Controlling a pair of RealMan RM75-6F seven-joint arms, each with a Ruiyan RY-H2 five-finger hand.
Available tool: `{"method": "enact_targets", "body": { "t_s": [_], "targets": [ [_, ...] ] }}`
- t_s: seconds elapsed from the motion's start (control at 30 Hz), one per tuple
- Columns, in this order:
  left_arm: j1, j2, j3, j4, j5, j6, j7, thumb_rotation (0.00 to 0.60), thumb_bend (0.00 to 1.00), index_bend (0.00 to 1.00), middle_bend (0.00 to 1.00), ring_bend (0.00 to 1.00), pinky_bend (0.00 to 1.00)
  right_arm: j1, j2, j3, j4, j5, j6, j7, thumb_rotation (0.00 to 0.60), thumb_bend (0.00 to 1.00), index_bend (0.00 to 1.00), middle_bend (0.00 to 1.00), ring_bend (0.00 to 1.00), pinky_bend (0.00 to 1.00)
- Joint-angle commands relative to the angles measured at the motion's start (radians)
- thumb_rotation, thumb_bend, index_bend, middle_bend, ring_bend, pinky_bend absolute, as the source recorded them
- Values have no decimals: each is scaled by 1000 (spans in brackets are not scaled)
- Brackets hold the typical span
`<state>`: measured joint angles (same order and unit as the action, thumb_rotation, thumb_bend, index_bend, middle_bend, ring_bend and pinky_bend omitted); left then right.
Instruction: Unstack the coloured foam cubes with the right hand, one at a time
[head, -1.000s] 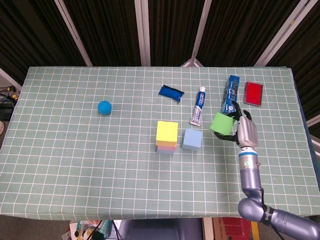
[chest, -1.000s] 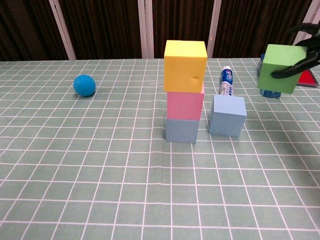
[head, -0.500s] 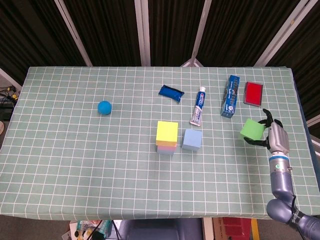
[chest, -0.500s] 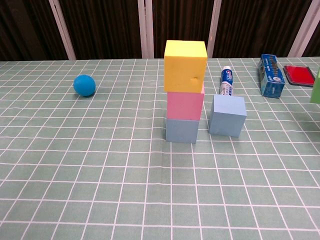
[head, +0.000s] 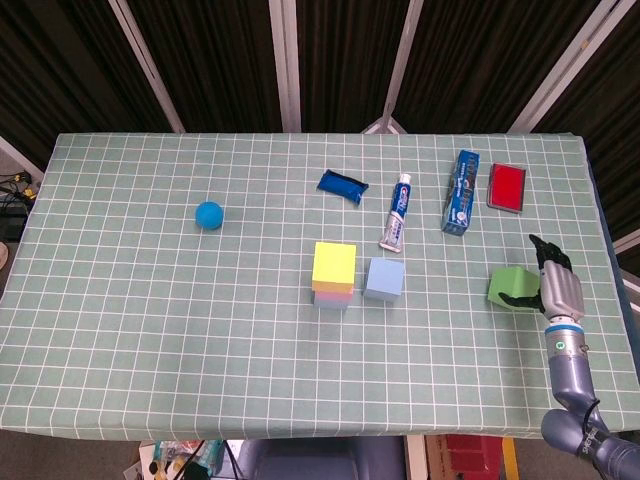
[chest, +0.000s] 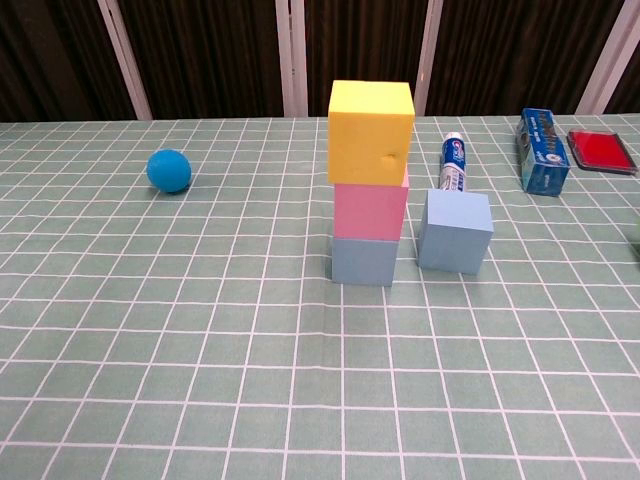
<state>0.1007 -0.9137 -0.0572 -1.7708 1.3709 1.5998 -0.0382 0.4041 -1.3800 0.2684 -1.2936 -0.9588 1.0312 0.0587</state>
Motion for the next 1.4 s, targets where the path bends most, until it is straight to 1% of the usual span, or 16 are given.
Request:
{"method": "enact_targets", "body": {
  "t_s": [0.03, 0.17, 0.23, 0.3, 0.4, 0.6, 0.7, 0.87, 0.97, 1.13, 1.4],
  "targets": [
    [0, 1, -1, -1, -2, -2, -1, 600, 255, 119, 0, 0, 0, -2, -3, -14, -28, -17, 38, -64, 600, 77, 0, 75, 0, 0],
    [1, 1, 2, -2, 4, 0, 1, 600, 255, 119, 0, 0, 0, -4, 86, -5, -203, -27, -59, 25, 600, 77, 0, 72, 0, 0],
    [2, 1, 4, -2, 7, 1, 1, 600, 255, 119, 0, 0, 0, 0, 126, -1, -272, -53, -108, 79, 600, 77, 0, 71, 0, 0],
    [3, 1, 3, -2, 7, 2, -2, 600, 255, 119, 0, 0, 0, 8, 151, 1, -322, -89, -133, 112, 600, 77, 0, 71, 0, 0],
    [1, 4, 1, 0, 1, -4, -10, 600, 255, 119, 0, 0, 0, 27, 151, -5, -358, -116, -133, 82, 600, 76, 0, 70, 0, 0],
    [-1, 9, 0, 2, 0, -8, -24, 600, 255, 119, 0, 0, 0, 88, 87, -4, -399, -57, -124, -32, 600, 77, 0, 69, 0, 0],
    [1, 13, 0, 2, 0, -8, -35, 600, 255, 119, 0, 0, 0, 125, 33, 3, -391, -13, -105, -99, 600, 76, 0, 66, 0, 0],
    [5, 21, -3, 6, -2, -5, -60, 600, 255, 119, 0, 0, 0, 186, -53, 4, -343, 77, -73, -227, 600, 77, 0, 65, 0, 0],
    [5, 24, -6, 9, -8, -6, -70, 600, 255, 119, 0, 0, 0, 207, -94, 13, -316, 115, -57, -253, 600, 76, 0, 65, 0, 0],
    [4, 26, -7, 9, -12, -10, -74, 600, 255, 119, 0, 0, 0, 236, -154, 29, -253, 134, -26, -280, 600, 76, 0, 65, 0, 0],
    [3, 24, -12, 7, -19, -9, -71, 600, 255, 119, 0, 0, 0, 273, -202, 30, -184, 175, -45, -314, 600, 77, 0, 65, 0, 0]
  ]
}}
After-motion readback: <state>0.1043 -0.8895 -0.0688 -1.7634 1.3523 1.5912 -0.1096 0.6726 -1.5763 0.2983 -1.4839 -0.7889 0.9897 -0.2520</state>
